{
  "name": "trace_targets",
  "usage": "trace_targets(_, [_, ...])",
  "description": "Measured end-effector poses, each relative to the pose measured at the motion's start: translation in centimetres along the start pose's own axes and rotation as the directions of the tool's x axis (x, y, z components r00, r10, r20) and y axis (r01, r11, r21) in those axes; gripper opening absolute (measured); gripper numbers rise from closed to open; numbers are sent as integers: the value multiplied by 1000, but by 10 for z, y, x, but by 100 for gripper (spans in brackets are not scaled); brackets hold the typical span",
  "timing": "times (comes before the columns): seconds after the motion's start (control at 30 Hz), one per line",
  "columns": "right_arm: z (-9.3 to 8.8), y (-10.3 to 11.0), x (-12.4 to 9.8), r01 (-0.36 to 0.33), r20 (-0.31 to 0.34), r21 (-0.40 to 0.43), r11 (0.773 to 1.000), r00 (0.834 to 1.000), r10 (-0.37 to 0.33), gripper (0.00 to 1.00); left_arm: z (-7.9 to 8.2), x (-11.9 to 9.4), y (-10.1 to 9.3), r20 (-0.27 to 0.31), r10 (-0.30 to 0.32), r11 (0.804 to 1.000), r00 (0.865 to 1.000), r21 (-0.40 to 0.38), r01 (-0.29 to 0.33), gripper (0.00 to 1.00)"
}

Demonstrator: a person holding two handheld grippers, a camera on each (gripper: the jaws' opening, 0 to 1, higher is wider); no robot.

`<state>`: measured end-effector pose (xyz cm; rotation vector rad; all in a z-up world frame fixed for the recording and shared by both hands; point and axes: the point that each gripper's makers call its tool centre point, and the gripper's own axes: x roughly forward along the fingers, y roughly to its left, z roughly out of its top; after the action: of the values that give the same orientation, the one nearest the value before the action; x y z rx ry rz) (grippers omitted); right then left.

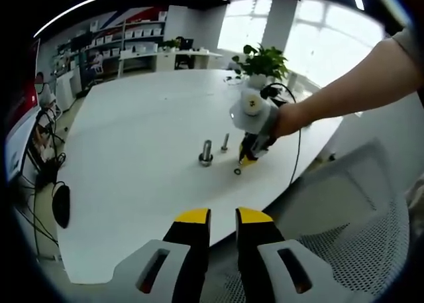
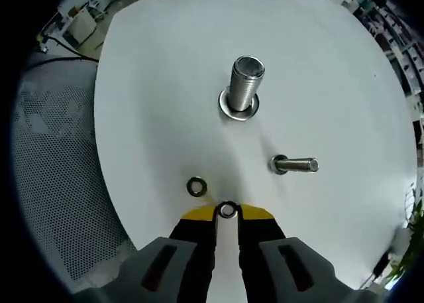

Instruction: Place the washer onto the threaded stud by aligning its center hole with the stud, sliding it down to the base, and recovering from edge contact or off-axis alignment until the washer reaches the visible bottom stop.

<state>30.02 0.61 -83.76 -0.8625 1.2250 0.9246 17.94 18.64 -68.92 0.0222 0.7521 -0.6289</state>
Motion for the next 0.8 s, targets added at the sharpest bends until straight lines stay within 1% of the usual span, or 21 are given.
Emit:
trace_targets(0.13, [0,-10,-13,19,42,58,998,999,-22,13,1,0,0,5,1,1000,1000,-1,-1,13])
trace_targets(0.23, [3,-22,-24,26,81,111,993,996,-35,13,1,0,1,6,1,1000,1000,0,-1,13])
trace_targets(0.3, [7,-31,-32,42,108,128,991,993,-56,13,1,0,1,5,0,1000,1000,0,0,13])
trace_targets(0.4, [14,-39,-43,50,131,147,988,989,-69,13,1,0,0,7,-2,1000,1000,1,2,13])
trace_targets(0.5, [21,-45,-50,57,153,147,987,985,-80,13,1,-1,0,6,-4,1000,1000,3,4,13])
trace_targets(0.57, [25,-48,-52,55,156,144,988,985,-77,13,0,-1,0,5,-2,1000,1000,1,2,13])
trace_targets(0.6, [30,-51,-56,61,172,140,988,982,-85,13,1,-1,1,6,-1,1000,1000,1,1,13])
trace_targets(0.67, [35,-52,-58,57,184,142,988,979,-83,13,1,-1,1,9,1,1000,1000,-3,-1,13])
trace_targets(0.8, [44,-51,-58,57,188,108,993,979,-77,13,1,-1,1,9,2,1000,1000,-2,-2,13])
